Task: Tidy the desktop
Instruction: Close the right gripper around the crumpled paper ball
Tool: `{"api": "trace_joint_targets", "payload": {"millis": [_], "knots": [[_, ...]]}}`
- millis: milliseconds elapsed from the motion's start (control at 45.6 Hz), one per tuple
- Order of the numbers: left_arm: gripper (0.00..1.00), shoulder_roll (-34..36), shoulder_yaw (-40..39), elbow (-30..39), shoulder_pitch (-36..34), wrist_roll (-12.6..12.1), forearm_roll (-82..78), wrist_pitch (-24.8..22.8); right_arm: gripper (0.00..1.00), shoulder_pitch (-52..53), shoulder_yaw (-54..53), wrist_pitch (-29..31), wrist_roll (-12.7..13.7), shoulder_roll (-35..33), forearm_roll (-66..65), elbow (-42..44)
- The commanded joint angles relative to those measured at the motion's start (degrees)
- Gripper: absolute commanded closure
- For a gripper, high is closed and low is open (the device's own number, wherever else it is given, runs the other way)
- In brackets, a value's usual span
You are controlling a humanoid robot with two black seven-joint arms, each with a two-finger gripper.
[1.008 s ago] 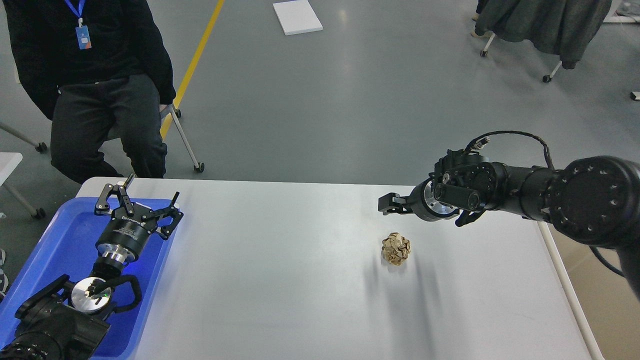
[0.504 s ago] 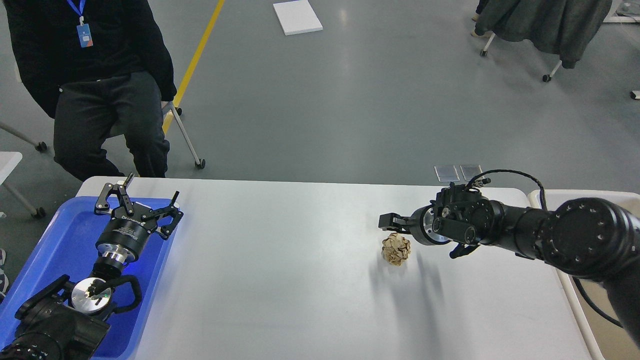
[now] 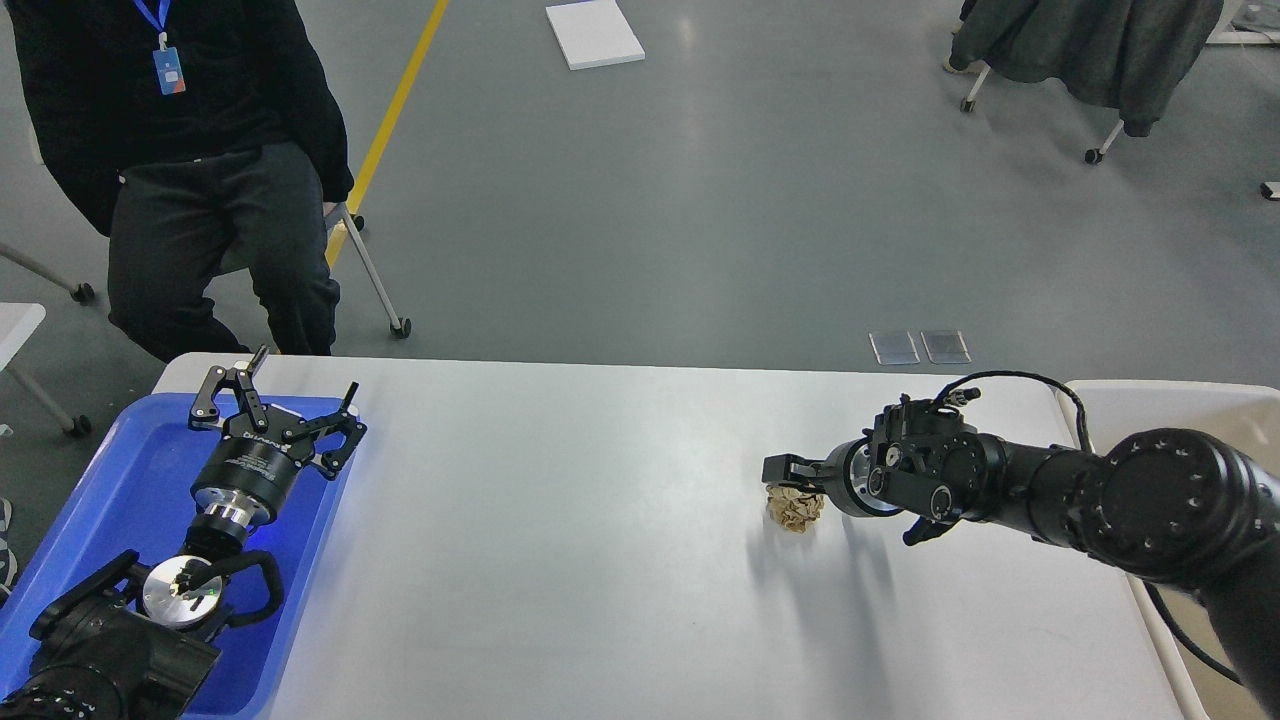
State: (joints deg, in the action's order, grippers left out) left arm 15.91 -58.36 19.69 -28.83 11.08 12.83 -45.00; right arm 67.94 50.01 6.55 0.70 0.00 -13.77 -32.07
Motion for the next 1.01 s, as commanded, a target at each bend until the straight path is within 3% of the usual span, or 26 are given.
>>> {"api": "trace_joint_targets", "payload": {"millis": [0,767,811,877,899,987], "knots": [[0.0,0.0,0.0,0.0,0.0,0.0,0.0,0.0,0.0,-0.5,-0.4,0.0,0.0,0.0,-0.6,0.1],[0.0,0.0,0.0,0.0,0.0,0.0,0.0,0.0,0.0,-1.0,-1.9,1.0,-0.4,0.0,-2.6,-0.6],[0.0,0.0,0.0,0.0,0.0,0.0,0.0,0.0,0.07,-1.1,-2.0,0.9,-0.5,0.0,-2.6,-0.6],[0.0,0.0,0.0,0.0,0.0,0.0,0.0,0.0,0.37,-1.1,-2.0,1.0,-0.7,0.0,-2.6,-0.6],[0.0,0.0,0.0,0.0,0.0,0.0,0.0,0.0,0.42,-1.1,-2.0,1.0,-0.7,0.0,-2.7,-0.5],[0.0,0.0,0.0,0.0,0.0,0.0,0.0,0.0,0.54,-1.5,-1.9,1.0,-0.8,0.0,-2.8,-0.6]]}}
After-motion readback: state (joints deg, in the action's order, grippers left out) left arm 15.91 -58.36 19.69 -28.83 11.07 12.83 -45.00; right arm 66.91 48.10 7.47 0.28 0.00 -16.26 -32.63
